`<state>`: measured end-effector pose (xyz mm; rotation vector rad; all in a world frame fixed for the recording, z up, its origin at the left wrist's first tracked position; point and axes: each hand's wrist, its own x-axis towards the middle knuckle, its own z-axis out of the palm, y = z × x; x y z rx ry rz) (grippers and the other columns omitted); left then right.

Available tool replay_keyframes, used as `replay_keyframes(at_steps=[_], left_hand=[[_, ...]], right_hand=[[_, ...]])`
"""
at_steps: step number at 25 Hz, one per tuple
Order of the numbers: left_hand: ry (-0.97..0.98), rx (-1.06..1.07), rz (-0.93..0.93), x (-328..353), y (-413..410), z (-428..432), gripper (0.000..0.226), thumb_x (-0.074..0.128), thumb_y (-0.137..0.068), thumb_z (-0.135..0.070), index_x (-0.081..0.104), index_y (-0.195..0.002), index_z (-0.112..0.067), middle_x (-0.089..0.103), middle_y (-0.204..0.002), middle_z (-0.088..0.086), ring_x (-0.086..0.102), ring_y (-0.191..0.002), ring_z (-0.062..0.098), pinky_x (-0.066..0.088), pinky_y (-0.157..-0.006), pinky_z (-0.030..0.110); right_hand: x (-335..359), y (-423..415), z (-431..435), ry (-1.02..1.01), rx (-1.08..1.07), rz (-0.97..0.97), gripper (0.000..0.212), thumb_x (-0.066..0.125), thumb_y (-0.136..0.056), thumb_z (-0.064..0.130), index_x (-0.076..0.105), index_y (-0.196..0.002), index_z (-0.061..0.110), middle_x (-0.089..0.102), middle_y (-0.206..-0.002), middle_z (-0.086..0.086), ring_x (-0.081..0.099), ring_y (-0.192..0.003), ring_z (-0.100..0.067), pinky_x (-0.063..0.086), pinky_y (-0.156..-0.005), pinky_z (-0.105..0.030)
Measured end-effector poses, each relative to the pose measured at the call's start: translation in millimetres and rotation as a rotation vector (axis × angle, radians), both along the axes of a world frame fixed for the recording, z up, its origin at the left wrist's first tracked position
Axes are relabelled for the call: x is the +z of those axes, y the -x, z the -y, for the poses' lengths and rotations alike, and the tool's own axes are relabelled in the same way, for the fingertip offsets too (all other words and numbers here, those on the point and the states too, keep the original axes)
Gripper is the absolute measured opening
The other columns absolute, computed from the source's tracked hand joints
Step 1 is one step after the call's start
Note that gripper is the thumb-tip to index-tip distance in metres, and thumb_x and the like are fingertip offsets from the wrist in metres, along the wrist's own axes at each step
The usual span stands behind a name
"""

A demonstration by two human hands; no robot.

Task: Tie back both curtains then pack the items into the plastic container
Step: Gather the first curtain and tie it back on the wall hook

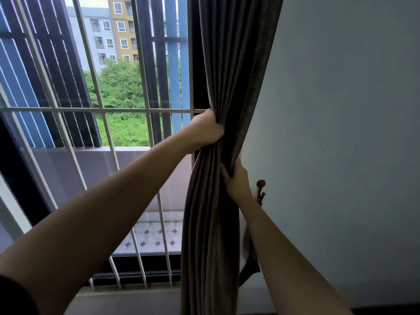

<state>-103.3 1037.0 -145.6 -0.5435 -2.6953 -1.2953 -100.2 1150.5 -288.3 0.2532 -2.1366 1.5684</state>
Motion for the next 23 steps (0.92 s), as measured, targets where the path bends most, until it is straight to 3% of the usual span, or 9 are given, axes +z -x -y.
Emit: replay_keyframes(at_steps=[3, 5, 8, 10, 13, 16, 19, 21, 23], left_hand=[[-0.025, 0.049, 0.066, -10, 5, -9, 0.072, 0.049, -0.078, -0.02, 0.022, -0.145, -0.023, 0.056, -0.115, 0.009, 0.06, -0.094, 0.022, 0.053, -0.08, 0.034], [-0.031, 0.08, 0.076, -14, 4, -14, 0.08, 0.053, -0.078, -0.018, 0.014, -0.148, -0.023, 0.055, -0.119, 0.011, 0.06, -0.097, 0.024, 0.053, -0.088, 0.037], [0.018, 0.099, 0.073, -13, 4, -16, 0.084, 0.053, -0.08, -0.011, 0.007, -0.149, -0.02, 0.051, -0.123, 0.016, 0.06, -0.1, 0.029, 0.055, -0.088, 0.04], [0.061, 0.058, 0.071, -15, 6, -11, 0.089, 0.054, -0.078, -0.005, 0.003, -0.15, -0.022, 0.051, -0.118, 0.017, 0.061, -0.096, 0.03, 0.057, -0.081, 0.039], [0.14, 0.013, 0.064, -34, 6, -2, 0.084, 0.057, -0.076, -0.003, 0.014, -0.146, -0.016, 0.052, -0.116, 0.018, 0.06, -0.1, 0.032, 0.054, -0.076, 0.036], [0.213, 0.002, -0.023, -54, 0, 3, 0.063, 0.052, -0.08, -0.003, 0.027, -0.138, -0.004, 0.052, -0.102, 0.009, 0.057, -0.1, 0.034, 0.047, -0.073, 0.032], [0.269, 0.021, -0.025, -69, 3, 2, 0.049, 0.046, -0.082, -0.001, 0.037, -0.13, 0.003, 0.051, -0.097, 0.01, 0.056, -0.098, 0.034, 0.045, -0.075, 0.033], [0.189, -0.014, 0.118, -71, 8, -3, 0.055, 0.05, -0.075, -0.008, 0.039, -0.128, -0.001, 0.057, -0.106, 0.017, 0.058, -0.1, 0.035, 0.055, -0.082, 0.039], [0.091, -0.056, 0.238, -69, 9, -9, 0.071, 0.058, -0.06, -0.02, 0.04, -0.127, -0.004, 0.06, -0.1, 0.014, 0.063, -0.092, 0.029, 0.058, -0.075, 0.039]], right_hand=[[-10, -7, 0, -0.077, 0.028, 0.02, 0.03, 0.049, -0.094, 0.008, 0.042, -0.123, 0.006, 0.053, -0.104, -0.001, 0.053, -0.093, -0.013, 0.041, -0.074, 0.0], [-21, -15, 2, -0.137, 0.087, 0.07, 0.035, 0.049, -0.092, 0.002, 0.039, -0.123, 0.014, 0.052, -0.108, 0.002, 0.052, -0.095, -0.008, 0.043, -0.084, -0.009], [-36, -30, 3, -0.059, 0.262, 0.151, 0.043, 0.05, -0.081, 0.006, 0.039, -0.118, 0.026, 0.054, -0.107, 0.009, 0.056, -0.094, 0.004, 0.044, -0.084, -0.012], [-42, -36, 1, 0.062, 0.325, 0.197, 0.052, 0.054, -0.077, 0.015, 0.037, -0.126, 0.024, 0.056, -0.112, 0.008, 0.058, -0.099, 0.002, 0.047, -0.082, -0.013], [-41, -41, 3, 0.076, 0.245, 0.187, 0.071, 0.075, -0.075, 0.031, 0.034, -0.132, 0.023, 0.056, -0.121, 0.007, 0.056, -0.109, -0.004, 0.046, -0.082, -0.005], [-42, -37, 2, 0.028, 0.138, 0.157, 0.08, 0.083, -0.069, 0.024, 0.034, -0.132, 0.023, 0.054, -0.12, 0.006, 0.054, -0.105, -0.006, 0.042, -0.078, 0.002], [-46, -30, 3, 0.002, 0.118, 0.146, 0.082, 0.083, -0.068, 0.019, 0.034, -0.133, 0.021, 0.054, -0.121, 0.004, 0.054, -0.109, -0.009, 0.047, -0.092, -0.015], [-48, -26, 13, -0.046, 0.096, 0.108, 0.09, 0.085, -0.062, 0.021, 0.033, -0.136, 0.019, 0.054, -0.124, 0.004, 0.055, -0.112, -0.008, 0.046, -0.098, -0.023], [-50, -21, 25, -0.071, 0.052, 0.076, 0.099, 0.086, -0.058, 0.022, 0.028, -0.139, 0.017, 0.053, -0.127, 0.002, 0.054, -0.114, -0.008, 0.045, -0.099, -0.023]])
